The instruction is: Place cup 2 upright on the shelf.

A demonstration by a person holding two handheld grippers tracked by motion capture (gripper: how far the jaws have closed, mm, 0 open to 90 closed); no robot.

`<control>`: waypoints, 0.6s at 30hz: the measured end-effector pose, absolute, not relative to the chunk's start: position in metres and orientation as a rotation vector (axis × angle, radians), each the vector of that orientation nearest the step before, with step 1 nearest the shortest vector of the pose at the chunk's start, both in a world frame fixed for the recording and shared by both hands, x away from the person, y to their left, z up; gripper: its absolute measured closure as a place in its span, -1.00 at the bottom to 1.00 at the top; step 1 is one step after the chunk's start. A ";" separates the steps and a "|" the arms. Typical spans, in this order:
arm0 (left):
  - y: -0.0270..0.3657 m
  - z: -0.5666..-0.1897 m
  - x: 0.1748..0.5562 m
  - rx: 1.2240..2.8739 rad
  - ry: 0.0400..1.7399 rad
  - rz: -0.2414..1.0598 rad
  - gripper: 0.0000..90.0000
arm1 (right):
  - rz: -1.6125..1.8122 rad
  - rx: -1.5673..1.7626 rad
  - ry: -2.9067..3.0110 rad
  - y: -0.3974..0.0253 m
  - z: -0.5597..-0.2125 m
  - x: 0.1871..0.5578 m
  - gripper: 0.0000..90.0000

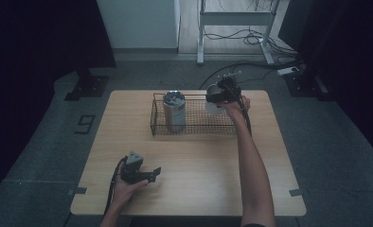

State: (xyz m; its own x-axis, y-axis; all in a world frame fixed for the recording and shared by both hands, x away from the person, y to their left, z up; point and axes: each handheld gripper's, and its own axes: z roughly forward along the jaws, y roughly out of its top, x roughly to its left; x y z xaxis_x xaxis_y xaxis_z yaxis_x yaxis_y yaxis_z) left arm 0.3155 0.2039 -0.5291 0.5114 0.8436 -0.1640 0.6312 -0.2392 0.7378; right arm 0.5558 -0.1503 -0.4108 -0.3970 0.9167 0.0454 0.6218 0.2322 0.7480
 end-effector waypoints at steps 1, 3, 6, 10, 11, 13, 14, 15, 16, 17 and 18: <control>0.204 -0.529 0.316 1.969 1.207 0.344 -0.78 | 0.979 1.414 2.106 -0.150 -0.413 0.556 -0.86; 0.205 -0.529 0.315 1.967 1.208 0.347 -0.78 | 0.979 1.419 2.108 -0.150 -0.416 0.557 -0.86; 0.206 -0.529 0.316 1.964 1.212 0.348 -0.78 | 0.981 1.429 2.111 -0.151 -0.421 0.558 -0.86; 0.205 -0.529 0.316 1.969 1.210 0.351 -0.78 | 0.962 1.433 2.120 -0.151 -0.427 0.560 -0.86; 0.204 -0.529 0.316 1.970 1.209 0.350 -0.78 | 0.956 1.432 2.120 -0.151 -0.428 0.560 -0.86; 0.204 -0.530 0.316 1.973 1.208 0.349 -0.78 | 0.951 1.437 2.127 -0.151 -0.431 0.560 -0.86; 0.204 -0.530 0.316 1.974 1.208 0.349 -0.78 | 0.949 1.439 2.128 -0.151 -0.432 0.560 -0.86; 0.204 -0.530 0.316 1.974 1.208 0.350 -0.78 | 0.951 1.442 2.126 -0.151 -0.433 0.560 -0.86; 0.204 -0.530 0.316 1.975 1.208 0.350 -0.78 | 0.947 1.442 2.129 -0.151 -0.435 0.560 -0.86; 0.204 -0.531 0.316 1.975 1.209 0.348 -0.78 | 0.945 1.442 2.132 -0.151 -0.436 0.560 -0.86; 0.203 -0.531 0.316 1.977 1.209 0.349 -0.78 | 0.943 1.444 2.132 -0.151 -0.437 0.560 -0.86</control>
